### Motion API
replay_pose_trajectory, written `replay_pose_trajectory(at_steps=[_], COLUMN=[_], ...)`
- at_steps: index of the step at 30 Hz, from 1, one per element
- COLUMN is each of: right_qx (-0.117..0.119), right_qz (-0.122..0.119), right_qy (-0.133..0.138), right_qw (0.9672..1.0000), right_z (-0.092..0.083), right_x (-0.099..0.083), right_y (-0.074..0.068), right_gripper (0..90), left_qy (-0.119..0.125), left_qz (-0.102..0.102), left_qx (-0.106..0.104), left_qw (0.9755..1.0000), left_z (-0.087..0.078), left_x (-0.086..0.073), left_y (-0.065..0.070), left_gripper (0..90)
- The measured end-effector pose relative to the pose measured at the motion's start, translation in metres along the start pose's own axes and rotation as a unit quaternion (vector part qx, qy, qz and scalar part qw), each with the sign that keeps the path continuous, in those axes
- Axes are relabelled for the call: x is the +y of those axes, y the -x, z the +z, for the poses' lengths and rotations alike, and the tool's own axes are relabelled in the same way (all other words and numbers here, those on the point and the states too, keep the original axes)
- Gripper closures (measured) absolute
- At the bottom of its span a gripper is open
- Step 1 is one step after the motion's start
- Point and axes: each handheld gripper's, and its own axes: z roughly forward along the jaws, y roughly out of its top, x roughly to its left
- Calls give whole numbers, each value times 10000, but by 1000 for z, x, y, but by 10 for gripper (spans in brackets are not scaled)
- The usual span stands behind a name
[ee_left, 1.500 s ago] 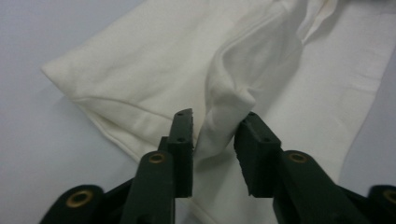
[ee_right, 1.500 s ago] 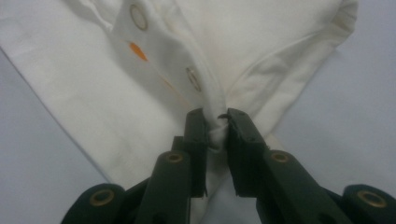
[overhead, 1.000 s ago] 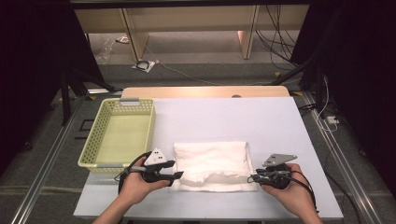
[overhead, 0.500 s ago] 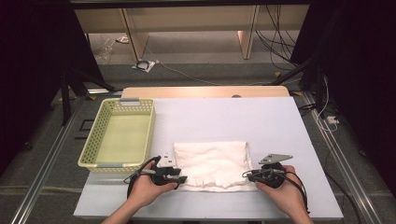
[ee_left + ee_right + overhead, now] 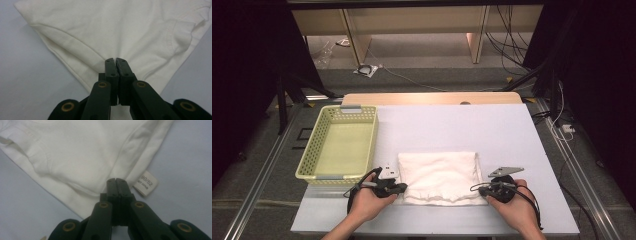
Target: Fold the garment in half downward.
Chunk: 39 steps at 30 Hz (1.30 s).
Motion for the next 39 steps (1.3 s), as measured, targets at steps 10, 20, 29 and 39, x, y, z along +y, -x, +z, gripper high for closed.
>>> replay_pose_trajectory(at_steps=[10, 20, 29, 39], right_qx=[-57, -397, -69, -12], right_qz=[-168, -28, 408, 337], right_qy=[-65, 43, -78, -266], right_qw=[9998, 9992, 9991, 9991], right_z=[-4, -3, -3, -11], right_x=[-2, -6, -7, -6], right_y=[-5, -2, 0, -2], right_gripper=[900, 717, 879, 900], left_qy=[92, -303, -326, -304], left_qz=[255, 263, 207, -173], left_qx=[230, 179, 156, 123], left_qw=[9994, 9990, 9991, 9993], left_z=[-6, -13, -11, -22], left_x=[-2, -13, -11, -12], left_y=[0, -3, 2, 2], left_gripper=[699, 577, 794, 886])
